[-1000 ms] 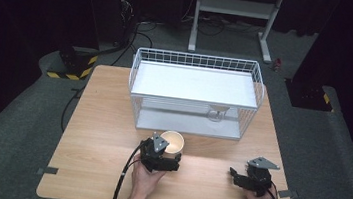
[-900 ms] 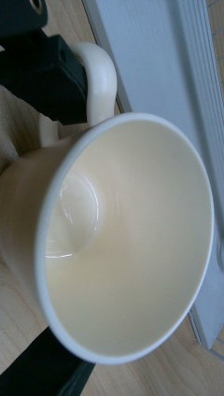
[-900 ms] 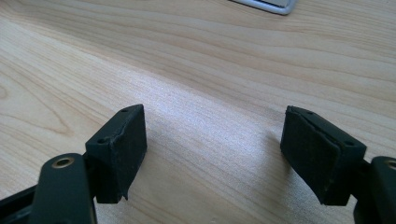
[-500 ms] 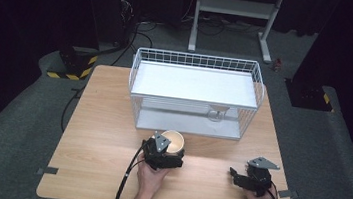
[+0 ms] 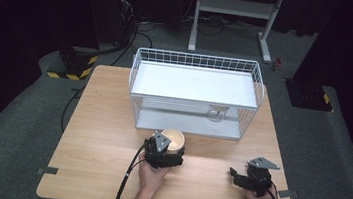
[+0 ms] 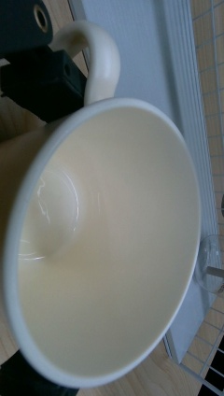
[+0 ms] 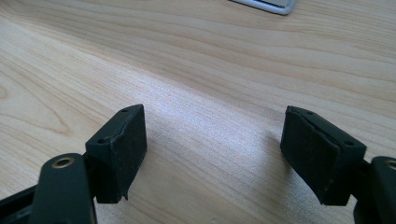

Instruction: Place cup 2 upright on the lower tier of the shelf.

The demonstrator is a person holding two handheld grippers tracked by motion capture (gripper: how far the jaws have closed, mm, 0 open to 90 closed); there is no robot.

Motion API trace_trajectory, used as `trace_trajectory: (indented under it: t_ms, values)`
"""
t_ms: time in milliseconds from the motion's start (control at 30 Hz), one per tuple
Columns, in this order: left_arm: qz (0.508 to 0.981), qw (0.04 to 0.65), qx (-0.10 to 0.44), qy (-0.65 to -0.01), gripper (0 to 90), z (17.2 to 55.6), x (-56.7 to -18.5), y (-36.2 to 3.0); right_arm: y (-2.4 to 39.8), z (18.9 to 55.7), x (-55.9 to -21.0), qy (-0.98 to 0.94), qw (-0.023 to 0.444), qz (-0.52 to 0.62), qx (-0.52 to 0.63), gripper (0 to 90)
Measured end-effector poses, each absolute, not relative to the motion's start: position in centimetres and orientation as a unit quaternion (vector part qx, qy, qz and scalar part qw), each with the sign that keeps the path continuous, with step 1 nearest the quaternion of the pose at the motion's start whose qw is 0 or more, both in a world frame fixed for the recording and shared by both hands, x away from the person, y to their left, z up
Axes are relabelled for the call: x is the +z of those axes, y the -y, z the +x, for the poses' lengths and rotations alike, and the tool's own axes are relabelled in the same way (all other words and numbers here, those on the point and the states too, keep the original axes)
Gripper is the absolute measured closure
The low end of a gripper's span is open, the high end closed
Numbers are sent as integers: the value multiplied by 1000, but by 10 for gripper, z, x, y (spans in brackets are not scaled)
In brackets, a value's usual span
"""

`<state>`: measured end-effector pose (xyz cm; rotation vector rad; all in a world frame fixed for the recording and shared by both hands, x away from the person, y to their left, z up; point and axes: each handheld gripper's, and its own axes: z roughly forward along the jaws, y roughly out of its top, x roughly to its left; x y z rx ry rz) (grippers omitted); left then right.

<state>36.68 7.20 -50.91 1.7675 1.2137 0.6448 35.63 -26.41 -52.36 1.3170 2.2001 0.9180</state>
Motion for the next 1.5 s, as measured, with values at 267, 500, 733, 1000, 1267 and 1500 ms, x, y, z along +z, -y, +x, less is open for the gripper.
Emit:
trace_trajectory:
  t_ms: [267, 500, 733, 1000, 1267, 1500]
  values:
    - [709, 441, 263, -484, 81, 368, -508, -75, 264, 356, -524, -790, 207, 473, 330, 227]
    - [707, 443, 266, -483, 82, 370, -508, -76, 264, 356, -524, -790, 208, 473, 330, 227]
    - [706, 443, 269, -482, 83, 371, -508, -77, 264, 356, -524, -790, 207, 473, 330, 227]
    - [704, 445, 274, -481, 84, 371, -508, -78, 264, 356, -524, -790, 208, 473, 330, 227]
    - [701, 449, 277, -481, 83, 372, -506, -78, 264, 356, -524, -790, 207, 473, 330, 227]
    - [696, 453, 279, -481, 84, 378, -500, -79, 264, 356, -524, -790, 207, 473, 330, 227]
